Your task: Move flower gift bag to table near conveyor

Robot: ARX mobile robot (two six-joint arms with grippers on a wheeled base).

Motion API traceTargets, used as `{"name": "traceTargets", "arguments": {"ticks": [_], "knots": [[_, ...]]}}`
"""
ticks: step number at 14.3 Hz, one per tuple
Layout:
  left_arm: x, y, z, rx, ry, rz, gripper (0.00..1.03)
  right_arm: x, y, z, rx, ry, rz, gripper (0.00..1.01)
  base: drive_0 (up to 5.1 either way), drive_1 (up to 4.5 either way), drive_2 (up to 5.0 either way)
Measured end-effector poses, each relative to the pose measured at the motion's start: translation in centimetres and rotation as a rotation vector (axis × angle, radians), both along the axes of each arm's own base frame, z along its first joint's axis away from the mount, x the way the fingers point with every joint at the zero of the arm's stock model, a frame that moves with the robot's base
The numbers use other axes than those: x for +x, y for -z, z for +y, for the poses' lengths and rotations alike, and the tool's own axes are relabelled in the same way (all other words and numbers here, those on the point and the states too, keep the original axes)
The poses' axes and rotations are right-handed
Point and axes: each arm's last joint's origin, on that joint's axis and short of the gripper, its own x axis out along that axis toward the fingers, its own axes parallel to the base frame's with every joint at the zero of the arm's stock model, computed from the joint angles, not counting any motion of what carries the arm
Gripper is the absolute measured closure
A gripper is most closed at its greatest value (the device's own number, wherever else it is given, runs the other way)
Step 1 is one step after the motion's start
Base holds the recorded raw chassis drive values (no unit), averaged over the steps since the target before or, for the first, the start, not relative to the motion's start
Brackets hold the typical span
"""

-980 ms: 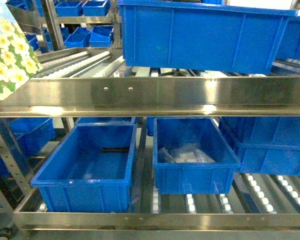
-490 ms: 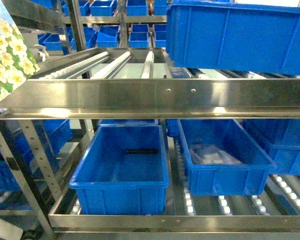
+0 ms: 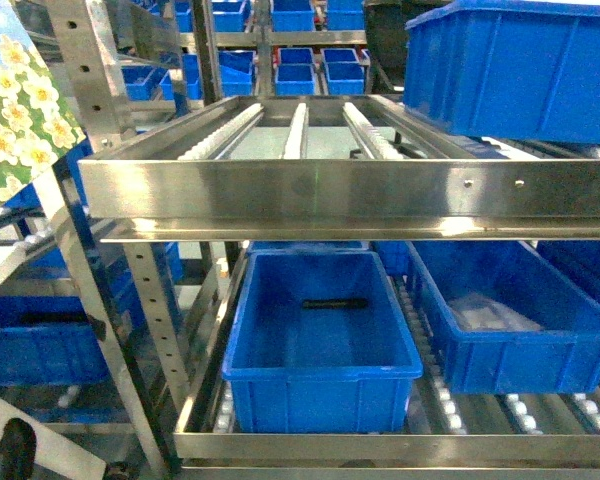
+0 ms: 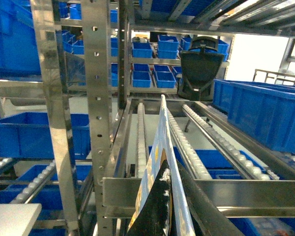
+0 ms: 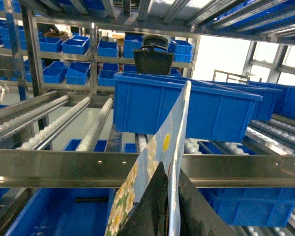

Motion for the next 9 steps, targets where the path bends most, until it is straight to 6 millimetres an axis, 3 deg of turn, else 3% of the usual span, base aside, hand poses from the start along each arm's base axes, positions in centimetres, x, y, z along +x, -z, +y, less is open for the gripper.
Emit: {"name": "traceTargets", "arguments": {"ticks": [9], "knots": [[0.0,0.01,0.0,0.0,0.0,0.001,1.01,-0.01,-0.02,0.0,0.0,0.0,-0.002,0.98,-4.9,2.46,2.5]]}}
